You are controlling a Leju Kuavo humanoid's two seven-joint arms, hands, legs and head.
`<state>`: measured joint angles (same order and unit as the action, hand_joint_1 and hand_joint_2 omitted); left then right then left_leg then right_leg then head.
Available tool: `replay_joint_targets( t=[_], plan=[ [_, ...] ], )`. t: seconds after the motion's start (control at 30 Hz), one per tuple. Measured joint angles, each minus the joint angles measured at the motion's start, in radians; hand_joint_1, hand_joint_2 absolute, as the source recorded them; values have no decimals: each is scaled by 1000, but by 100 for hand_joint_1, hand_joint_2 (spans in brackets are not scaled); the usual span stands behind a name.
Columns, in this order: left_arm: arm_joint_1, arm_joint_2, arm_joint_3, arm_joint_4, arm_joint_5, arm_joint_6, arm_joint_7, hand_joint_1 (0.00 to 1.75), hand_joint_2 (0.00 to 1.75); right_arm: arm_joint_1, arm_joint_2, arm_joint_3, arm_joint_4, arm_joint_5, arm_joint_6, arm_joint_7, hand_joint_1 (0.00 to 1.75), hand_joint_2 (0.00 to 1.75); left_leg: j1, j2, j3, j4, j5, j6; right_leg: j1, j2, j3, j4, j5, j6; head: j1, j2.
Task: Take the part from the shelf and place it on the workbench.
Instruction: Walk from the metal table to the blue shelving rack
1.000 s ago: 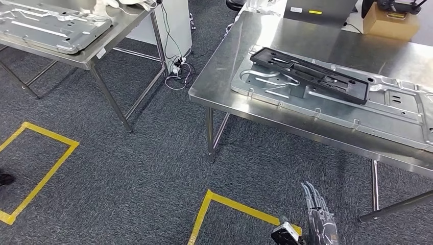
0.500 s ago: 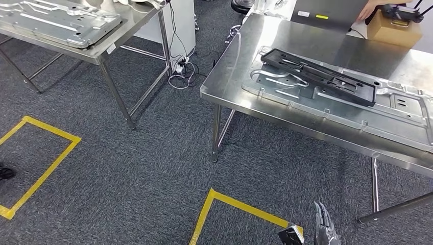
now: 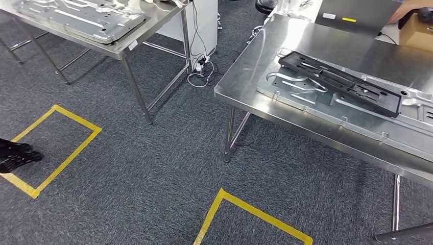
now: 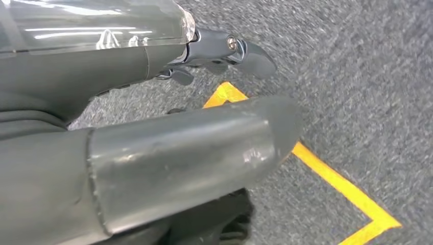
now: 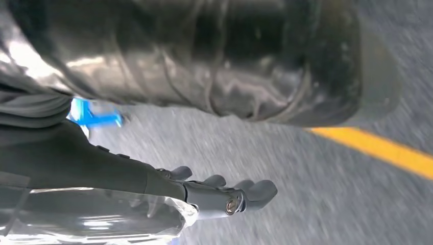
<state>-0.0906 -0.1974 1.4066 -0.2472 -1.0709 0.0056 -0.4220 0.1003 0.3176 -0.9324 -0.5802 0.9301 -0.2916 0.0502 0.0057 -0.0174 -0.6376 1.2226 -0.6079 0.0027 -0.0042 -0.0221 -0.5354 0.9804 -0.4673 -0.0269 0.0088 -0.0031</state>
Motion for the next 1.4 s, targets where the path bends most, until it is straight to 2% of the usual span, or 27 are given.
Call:
replay_joint_targets(
  t=[0.03, 0.07, 0.1, 0.17, 0.23, 0.27, 0.33, 0.4, 0.47, 0.53, 0.57, 0.6, 0.63, 0.7, 0.77, 0.83, 0.87, 0.93, 1.0, 1.07, 1.1, 1.17, 1.23, 1.3, 1.33, 1.37, 1.4],
  plan=[
    [0, 0, 0, 0, -2, 0, -2, 0, 0, -13, 0, -23, 32, -1, 1, 2, 0, 0, 3, 4, -18, 40, -10, -4, 0, -12, -2, 3, -1, 0, 0, 0],
    [1, 0, 0, 0, -4, 0, -4, 0, 0, -25, -1, -44, 59, -2, 2, 2, 0, 0, 5, 8, -19, 44, -1, -8, 0, -23, -4, 7, -3, 1, 0, 0],
    [2, 0, 0, 0, -5, 0, -6, 0, 0, -36, -2, -61, 83, -2, 2, 1, 0, 0, 7, 14, -1, 10, 25, -11, -1, -34, -5, 12, -6, 3, 0, 0],
    [1, 0, -2, 0, -8, 0, -9, 0, 0, -52, -4, -89, 122, -2, 3, -3, 0, 0, 7, 48, 68, -117, 83, -12, -2, -56, -7, 25, -14, 11, 0, 0],
    [-2, 0, -4, 0, -8, 0, -11, 0, 0, -63, -8, -109, 150, -1, 4, -8, 0, 0, 3, 76, 107, -198, 105, -1, 0, -75, -7, 37, -23, 23, 0, 0],
    [-2, 0, -6, 0, -9, 0, -11, 0, 0, -69, -11, -120, 163, -1, 6, -9, 0, 0, 1, 77, 107, -205, 102, 6, 2, -82, -6, 40, -25, 29, 0, 0],
    [0, 0, -8, 0, -8, 0, -15, 0, 0, -83, -16, -136, 186, 0, 14, -3, 0, 0, 0, 57, 105, -207, 109, 18, 1, -96, -2, 42, -27, 40, 1, 0],
    [2, 0, -9, 0, -8, -2, -20, 0, 0, -93, -20, -146, 204, 3, 25, 9, 0, 0, 3, 38, 106, -214, 119, 32, -3, -67, -11, 72, -54, 51, 1, 0],
    [0, 0, -9, 0, -7, -4, -24, 0, 0, -95, -24, -153, 219, 6, 32, 16, 0, 0, 4, 19, 101, -217, 126, 42, -8, -11, -56, 176, -122, 58, 1, 0],
    [0, -1, -9, 0, -7, -4, -26, 0, 0, -96, -27, -160, 233, 8, 34, 19, 0, 0, 3, -4, 95, -216, 130, 45, -9, 13, -111, 296, -172, 60, 1, 0],
    [1, -1, -9, 0, -7, -4, -27, 0, 0, -97, -28, -162, 238, 9, 35, 21, 0, 0, 2, -18, 94, -214, 130, 45, -9, 17, -121, 317, -169, 59, 1, 0],
    [2, -1, -9, 0, -7, -5, -28, 0, 0, -98, -29, -164, 244, 11, 38, 22, 0, 0, 2, -32, 94, -213, 131, 44, -9, 20, -113, 300, -146, 57, 1, 0],
    [3, -1, -9, 0, -7, -6, -29, 0, 0, -99, -29, -165, 249, 15, 41, 24, 0, 0, 2, -47, 94, -211, 131, 44, -9, 29, -87, 244, -108, 52, 1, 0],
    [2, -2, -9, 0, -6, -7, -31, 0, 0, -100, -32, -166, 257, 24, 48, 25, 0, 0, 3, -73, 92, -207, 131, 39, -9, 77, -28, 109, -46, 40, 1, 0],
    [0, -3, -10, 0, -8, -6, -31, 0, 0, -105, -36, -166, 267, 36, 56, 18, 0, 0, 5, -93, 84, -206, 134, 28, -8, 110, -4, 45, -31, 33, 1, 0],
    [3, -2, -13, 0, -14, -2, -31, 0, 0, -115, -38, -165, 276, 51, 66, 9, 0, 0, 8, -113, 76, -210, 139, 13, -7, 94, -2, 38, -28, 29, 1, 0],
    [5, -1, -17, 0, -21, 2, -31, 0, 0, -120, -40, -165, 280, 59, 69, 6, 0, 0, 8, -108, 74, -209, 138, 7, -8, 82, 0, 32, -25, 25, 1, 0],
    [6, 3, -25, 0, -35, 14, -29, 0, 0, -125, -42, -165, 289, 74, 70, -1, 0, 0, 5, -61, 54, -166, 105, -1, -12, 52, 6, 18, -19, 14, -1, 0],
    [2, 6, -33, 0, -47, 24, -25, 0, 0, -126, -44, -164, 297, 85, 68, -8, 0, 0, 5, -6, 1, -50, 37, -7, -9, 19, 6, 15, -19, 7, -3, 0],
    [2, 7, -40, 0, -52, 30, -22, 0, 0, -127, -45, -164, 304, 90, 67, -12, 0, 0, 8, 8, -44, 54, -2, -13, -7, -14, 5, 16, -21, 5, -2, 0],
    [3, 8, -43, 0, -53, 33, -20, 0, 0, -128, -46, -164, 306, 91, 66, -13, 0, 0, 8, 11, -43, 59, 5, -16, -6, -29, 5, 17, -23, 5, -2, 0],
    [5, 12, -48, 0, -56, 42, -16, 0, 0, -131, -47, -164, 309, 95, 62, -16, 0, 0, 8, 31, 18, -47, 66, -15, -6, -56, 7, 21, -27, 9, -2, 0],
    [4, 16, -53, 0, -64, 48, -9, 0, 0, -133, -47, -163, 312, 101, 58, -17, 0, 0, 2, 69, 86, -174, 109, -6, -2, -77, 10, 27, -34, 18, -2, 0],
    [3, 18, -62, 0, -79, 50, 4, 0, 0, -135, -47, -161, 315, 113, 56, -17, 0, 0, -4, 80, 101, -213, 112, 6, 2, -94, 13, 30, -37, 27, -1, 0],
    [5, 19, -68, 0, -89, 49, 12, 0, 0, -137, -47, -159, 316, 122, 55, -15, 0, 0, -4, 69, 99, -214, 115, 12, 2, -102, 15, 30, -38, 31, -1, 0],
    [8, 20, -73, 0, -97, 48, 20, 0, 0, -139, -47, -156, 317, 130, 55, -14, 0, 0, -2, 59, 99, -217, 118, 17, 1, -102, 17, 32, -41, 36, -1, 0],
    [9, 21, -78, 0, -104, 47, 27, 0, 0, -139, -46, -153, 318, 137, 55, -11, 0, 0, 0, 49, 100, -220, 123, 24, -1, -86, 15, 41, -50, 41, -1, 0]
  ],
)
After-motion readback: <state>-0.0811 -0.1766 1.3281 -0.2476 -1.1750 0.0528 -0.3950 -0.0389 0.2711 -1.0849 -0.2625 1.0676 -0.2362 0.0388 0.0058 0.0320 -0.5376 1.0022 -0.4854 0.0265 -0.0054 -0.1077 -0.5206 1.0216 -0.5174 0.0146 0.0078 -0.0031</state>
